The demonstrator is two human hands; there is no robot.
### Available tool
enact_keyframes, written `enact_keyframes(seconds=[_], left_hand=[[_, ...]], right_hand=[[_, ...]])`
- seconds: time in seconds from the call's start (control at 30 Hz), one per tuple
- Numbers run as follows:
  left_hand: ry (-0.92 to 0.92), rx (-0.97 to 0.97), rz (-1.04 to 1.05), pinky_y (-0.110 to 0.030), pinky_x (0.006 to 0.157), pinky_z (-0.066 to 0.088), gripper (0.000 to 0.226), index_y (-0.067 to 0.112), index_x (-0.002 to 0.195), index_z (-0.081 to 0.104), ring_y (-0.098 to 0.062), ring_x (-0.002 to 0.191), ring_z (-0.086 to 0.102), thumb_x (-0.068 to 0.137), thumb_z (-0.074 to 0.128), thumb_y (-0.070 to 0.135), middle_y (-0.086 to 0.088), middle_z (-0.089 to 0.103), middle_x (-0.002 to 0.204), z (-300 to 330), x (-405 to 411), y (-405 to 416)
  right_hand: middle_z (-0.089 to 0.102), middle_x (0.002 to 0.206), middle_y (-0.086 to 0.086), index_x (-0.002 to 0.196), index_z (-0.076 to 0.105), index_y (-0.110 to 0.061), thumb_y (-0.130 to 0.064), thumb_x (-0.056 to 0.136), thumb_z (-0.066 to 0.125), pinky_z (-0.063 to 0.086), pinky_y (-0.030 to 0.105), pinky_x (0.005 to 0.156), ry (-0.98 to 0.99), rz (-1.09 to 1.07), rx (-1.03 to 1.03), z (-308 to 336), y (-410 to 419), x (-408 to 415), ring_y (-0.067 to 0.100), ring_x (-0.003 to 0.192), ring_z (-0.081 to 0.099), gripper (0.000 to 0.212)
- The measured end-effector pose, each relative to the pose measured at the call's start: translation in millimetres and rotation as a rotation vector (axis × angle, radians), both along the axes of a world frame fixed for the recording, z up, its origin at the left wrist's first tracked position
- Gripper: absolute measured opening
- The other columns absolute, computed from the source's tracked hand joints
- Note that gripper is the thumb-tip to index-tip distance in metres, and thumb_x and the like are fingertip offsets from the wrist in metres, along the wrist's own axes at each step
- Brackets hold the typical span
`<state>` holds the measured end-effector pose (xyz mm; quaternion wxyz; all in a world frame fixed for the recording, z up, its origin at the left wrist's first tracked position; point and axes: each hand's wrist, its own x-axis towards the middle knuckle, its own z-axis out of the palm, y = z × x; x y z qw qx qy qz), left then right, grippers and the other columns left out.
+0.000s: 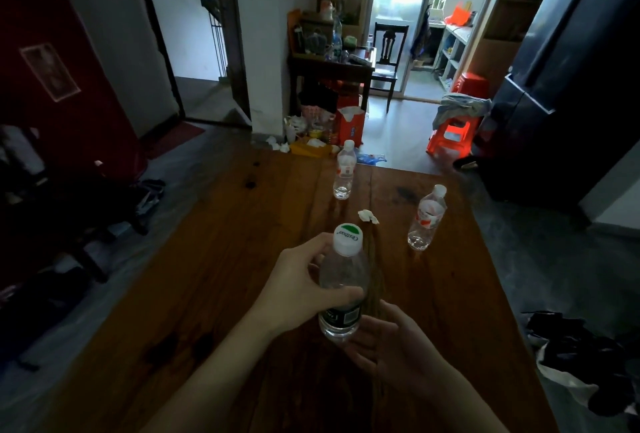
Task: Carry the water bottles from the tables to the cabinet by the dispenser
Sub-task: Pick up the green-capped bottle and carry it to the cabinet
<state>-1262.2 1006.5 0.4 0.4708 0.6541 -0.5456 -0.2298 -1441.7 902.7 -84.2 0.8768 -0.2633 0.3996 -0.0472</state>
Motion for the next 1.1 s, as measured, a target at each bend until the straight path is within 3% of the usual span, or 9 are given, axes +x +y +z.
enact_keyframes(seconds=[0.2,0.3,0.4,0.43,0.5,0.6,0.8,0.97,1.1], left_hand=[[0.099,0.039,0.139,-0.04,0.093,0.059,0.058,0.029,0.12,0.063,-0.008,0.107,0.068,0.07,0.091,0.02,0.013,0.072,0.113,5,3,12],[0.172,0.034,0.262,-0.048,0.095,0.058,0.061,0.023,0.12,0.062,-0.014,0.106,0.071,0.067,0.092,0.018,0.004,0.074,0.112,6,-2,23],[0.215,0.044,0.375,-0.048,0.098,0.055,0.065,0.024,0.121,0.059,-0.013,0.105,0.072,0.066,0.093,0.019,0.005,0.076,0.111,8,-12,38],[0.217,0.047,0.418,-0.045,0.097,0.056,0.062,0.023,0.119,0.06,-0.012,0.103,0.072,0.067,0.093,0.016,0.006,0.076,0.109,9,-15,44],[0.213,0.047,0.501,-0.035,0.092,0.058,0.056,0.022,0.116,0.063,-0.01,0.1,0.072,0.069,0.093,0.015,0.006,0.076,0.107,11,-20,61],[0.187,0.052,0.619,-0.022,0.088,0.056,0.055,0.026,0.116,0.064,-0.003,0.099,0.07,0.07,0.092,0.017,0.014,0.074,0.107,17,-30,92],[0.228,-0.023,0.906,-0.035,0.09,0.059,0.055,0.027,0.113,0.066,-0.011,0.101,0.072,0.065,0.092,0.026,0.007,0.076,0.105,28,-51,174],[0.224,-0.086,1.139,-0.021,0.081,0.056,0.051,0.023,0.111,0.065,-0.009,0.096,0.073,0.069,0.091,0.011,0.005,0.077,0.101,38,-82,258],[0.194,-0.127,1.291,-0.025,0.086,0.056,0.05,0.017,0.111,0.065,-0.013,0.097,0.073,0.068,0.091,0.009,0.002,0.077,0.102,48,-115,329]], right_hand=[[0.066,0.128,0.019,0.132,0.059,-0.002,-0.041,0.099,0.034,0.043,0.04,0.1,0.033,0.224,-0.048,4,-8,18,0.031,0.126,0.056,0.057],[0.066,0.129,0.018,0.131,0.058,0.0,-0.039,0.102,0.029,0.043,0.039,0.102,-0.005,0.328,0.048,3,-16,28,0.029,0.126,0.058,0.057],[0.05,0.144,0.007,0.134,0.044,0.022,-0.025,0.107,0.018,0.032,0.025,0.113,-0.037,0.428,0.036,-6,-21,40,-0.003,0.129,0.05,0.06],[0.047,0.144,0.005,0.133,0.044,0.024,-0.024,0.108,0.02,0.029,0.024,0.115,-0.081,0.408,-0.078,-9,-18,40,-0.008,0.129,0.047,0.059],[0.059,0.138,0.017,0.13,0.056,0.01,-0.03,0.105,0.03,0.033,0.038,0.116,-0.052,0.383,0.131,0,-8,49,0.012,0.129,0.054,0.055],[0.064,0.126,0.029,0.132,0.052,0.004,-0.034,0.103,0.033,0.042,0.046,0.108,0.024,0.608,0.059,10,12,59,0.04,0.124,0.057,0.052],[0.064,0.123,0.032,0.132,0.051,0.002,-0.024,0.1,0.035,0.04,0.048,0.111,0.016,0.875,-0.014,31,82,82,0.042,0.122,0.058,0.044],[0.065,0.122,0.031,0.133,0.053,0.002,-0.023,0.091,0.042,0.045,0.046,0.103,-0.049,1.093,-0.041,39,161,98,0.041,0.122,0.058,0.05],[0.064,0.123,0.031,0.132,0.054,0.002,-0.027,0.094,0.04,0.041,0.046,0.105,-0.054,1.225,-0.018,44,234,97,0.042,0.124,0.055,0.05]])
